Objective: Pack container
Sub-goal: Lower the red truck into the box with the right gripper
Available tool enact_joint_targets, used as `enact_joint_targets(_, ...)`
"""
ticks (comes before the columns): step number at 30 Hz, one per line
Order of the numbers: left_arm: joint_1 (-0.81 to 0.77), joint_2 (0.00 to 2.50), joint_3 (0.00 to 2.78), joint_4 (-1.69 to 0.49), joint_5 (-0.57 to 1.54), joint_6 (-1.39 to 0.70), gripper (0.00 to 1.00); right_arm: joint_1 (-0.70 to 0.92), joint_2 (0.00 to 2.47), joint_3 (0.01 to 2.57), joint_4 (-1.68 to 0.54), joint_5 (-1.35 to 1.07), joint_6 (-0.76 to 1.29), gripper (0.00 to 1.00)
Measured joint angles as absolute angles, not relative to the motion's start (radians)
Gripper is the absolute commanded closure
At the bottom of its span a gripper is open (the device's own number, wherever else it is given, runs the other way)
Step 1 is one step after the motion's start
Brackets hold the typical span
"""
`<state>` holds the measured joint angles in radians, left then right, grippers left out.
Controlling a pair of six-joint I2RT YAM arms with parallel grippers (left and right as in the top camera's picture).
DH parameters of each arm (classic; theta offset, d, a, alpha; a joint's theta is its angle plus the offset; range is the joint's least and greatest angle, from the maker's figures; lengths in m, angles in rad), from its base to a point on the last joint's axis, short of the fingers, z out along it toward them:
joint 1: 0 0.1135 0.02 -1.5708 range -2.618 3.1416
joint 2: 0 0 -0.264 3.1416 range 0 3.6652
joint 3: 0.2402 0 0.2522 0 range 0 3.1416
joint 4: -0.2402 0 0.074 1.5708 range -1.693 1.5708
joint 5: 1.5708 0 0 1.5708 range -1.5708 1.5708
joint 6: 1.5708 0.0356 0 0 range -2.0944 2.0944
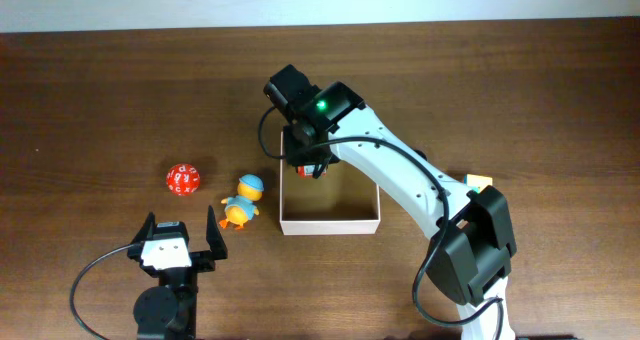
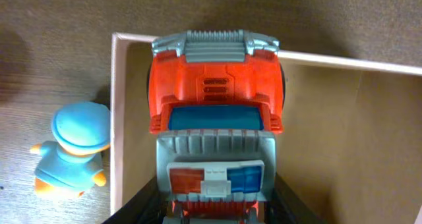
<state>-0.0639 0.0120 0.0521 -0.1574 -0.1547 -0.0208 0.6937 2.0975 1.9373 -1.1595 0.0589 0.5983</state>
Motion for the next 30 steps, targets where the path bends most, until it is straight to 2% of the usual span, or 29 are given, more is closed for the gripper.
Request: enact_joint_targets(30,-0.064,0.012,0.052,-0.157,-0.155,-0.021,0.01,0.761,2.098,1.927,-1.140,0.056,0.602,0.61)
